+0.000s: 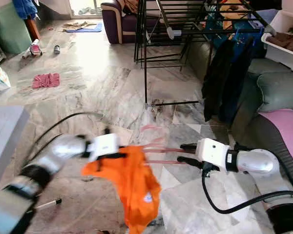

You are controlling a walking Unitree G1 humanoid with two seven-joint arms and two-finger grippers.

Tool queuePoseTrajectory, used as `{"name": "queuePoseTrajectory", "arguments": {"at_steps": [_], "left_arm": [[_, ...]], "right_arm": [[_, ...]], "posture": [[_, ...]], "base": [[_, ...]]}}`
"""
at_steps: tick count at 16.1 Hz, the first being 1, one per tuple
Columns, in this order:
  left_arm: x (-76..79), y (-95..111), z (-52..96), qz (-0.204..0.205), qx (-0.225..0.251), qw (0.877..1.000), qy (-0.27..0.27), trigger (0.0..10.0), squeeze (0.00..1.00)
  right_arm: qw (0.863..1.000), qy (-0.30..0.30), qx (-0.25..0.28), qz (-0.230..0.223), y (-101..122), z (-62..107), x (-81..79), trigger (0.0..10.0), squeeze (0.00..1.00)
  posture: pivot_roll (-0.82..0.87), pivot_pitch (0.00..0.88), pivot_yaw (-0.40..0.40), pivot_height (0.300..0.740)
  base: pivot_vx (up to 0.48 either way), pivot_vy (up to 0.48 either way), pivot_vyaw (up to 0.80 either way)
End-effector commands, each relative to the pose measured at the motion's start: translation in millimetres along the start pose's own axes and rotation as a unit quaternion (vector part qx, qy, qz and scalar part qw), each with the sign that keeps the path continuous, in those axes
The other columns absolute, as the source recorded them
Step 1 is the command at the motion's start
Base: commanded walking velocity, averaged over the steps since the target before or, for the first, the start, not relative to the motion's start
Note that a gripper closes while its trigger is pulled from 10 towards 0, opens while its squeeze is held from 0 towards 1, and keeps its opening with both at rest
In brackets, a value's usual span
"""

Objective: Hang hanger

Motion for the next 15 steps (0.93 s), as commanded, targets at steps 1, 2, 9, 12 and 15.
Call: {"name": "queuePoseTrajectory", "arguments": {"at_steps": [1,2,9,12,15], "left_arm": [[-4.2,1.0,4.0,0.005,0.008,1.000,0.009,0.0,0.00],[2.3,-7.1,10.2,0.017,0.001,1.000,0.010,0.0,0.00],[-14.1,-15.9,19.2,0.072,-0.006,0.993,0.095,0.0,0.00],[-43.8,-18.6,24.3,0.158,0.006,0.966,0.205,0.0,0.00],[-55.6,-9.4,18.8,0.212,0.043,0.948,0.234,0.0,0.00]], "right_arm": [[1.000,-0.005,-0.013,0.008,3.1,6.8,9.2,10.0,1.00],[0.999,-0.027,-0.018,0.011,6.9,15.3,22.1,10.0,1.00],[0.992,-0.098,0.040,-0.065,14.2,25.5,33.3,10.0,1.00],[0.975,-0.083,0.117,-0.168,24.2,11.3,15.1,10.0,1.00],[0.942,-0.064,0.165,-0.284,22.6,-7.4,-2.6,10.0,1.00]], "posture": [[-0.02,0.066,-0.020,0.740],[-0.02,0.065,-0.023,0.740],[-0.03,0.064,-0.022,0.740],[-0.03,0.063,-0.009,0.740],[-0.02,0.057,-0.003,0.740]], "base": [[0.000,0.000,0.00],[0.000,0.000,0.00],[0.000,0.000,0.00],[0.000,0.000,0.00],[0.000,0.000,0.00]]}}
Point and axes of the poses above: a point about 5 cm out from each wrist's last joint towards the gripper, its own z axis pointing back from the gripper into the wrist, its own y axis along the axis of the wrist's last joint, x = y × z, the point moved 5 cm from there along -z, pointing out of the wrist towards the gripper, and after that the axes turned 15 degrees about -z, right-handed, at the moved point
